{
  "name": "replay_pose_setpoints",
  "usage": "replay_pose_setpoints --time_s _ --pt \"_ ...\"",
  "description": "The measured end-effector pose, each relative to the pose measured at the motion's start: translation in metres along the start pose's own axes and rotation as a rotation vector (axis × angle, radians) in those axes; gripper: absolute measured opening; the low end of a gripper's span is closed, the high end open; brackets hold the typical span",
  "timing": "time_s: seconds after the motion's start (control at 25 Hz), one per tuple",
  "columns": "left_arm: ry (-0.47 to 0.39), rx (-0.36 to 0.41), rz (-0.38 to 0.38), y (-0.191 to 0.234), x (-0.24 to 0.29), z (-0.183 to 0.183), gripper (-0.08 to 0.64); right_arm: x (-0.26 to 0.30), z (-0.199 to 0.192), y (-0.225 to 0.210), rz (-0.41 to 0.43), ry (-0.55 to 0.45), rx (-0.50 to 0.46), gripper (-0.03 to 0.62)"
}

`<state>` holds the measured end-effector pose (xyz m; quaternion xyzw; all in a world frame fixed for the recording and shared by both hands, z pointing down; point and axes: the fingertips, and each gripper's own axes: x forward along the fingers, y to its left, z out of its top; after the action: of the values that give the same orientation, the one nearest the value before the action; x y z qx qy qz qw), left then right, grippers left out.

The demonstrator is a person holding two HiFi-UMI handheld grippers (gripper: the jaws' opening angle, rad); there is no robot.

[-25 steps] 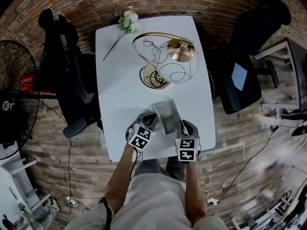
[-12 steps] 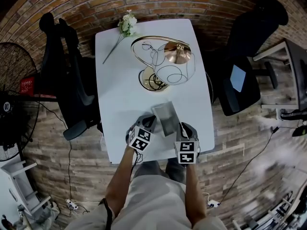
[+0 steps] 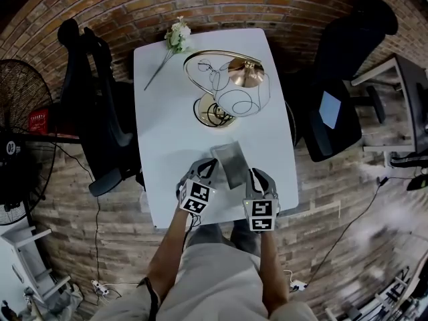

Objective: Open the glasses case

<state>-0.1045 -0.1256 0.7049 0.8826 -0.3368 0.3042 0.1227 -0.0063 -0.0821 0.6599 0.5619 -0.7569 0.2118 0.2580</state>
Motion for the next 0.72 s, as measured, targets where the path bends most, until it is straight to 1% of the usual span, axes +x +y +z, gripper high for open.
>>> replay_pose_setpoints --time_s 0.16,0.48,0.64,0.68,0.72 --pt "-0.061 -0.002 0.017 0.003 -0.014 0.02 0.002 -0.01 0.019 0.003 0.003 -0.06 -0.031 0.032" --pt "-0.195 -0.002 0.023 0.003 -0.054 0.062 0.002 -0.039 0.064 0.014 -0.016 -0.182 -0.072 0.032" --pt "-0.265 0.019 0.02 0.003 -0.08 0.089 0.002 -0.057 0.09 0.019 -0.035 -0.237 -0.099 0.031" --pt "-0.281 0.023 0.019 0.003 -0.086 0.095 0.003 -0.061 0.096 0.021 -0.039 -0.251 -0.11 0.028" --pt "-0.296 0.027 0.02 0.003 -0.093 0.101 0.002 -0.065 0.102 0.023 -0.041 -0.264 -0.12 0.008"
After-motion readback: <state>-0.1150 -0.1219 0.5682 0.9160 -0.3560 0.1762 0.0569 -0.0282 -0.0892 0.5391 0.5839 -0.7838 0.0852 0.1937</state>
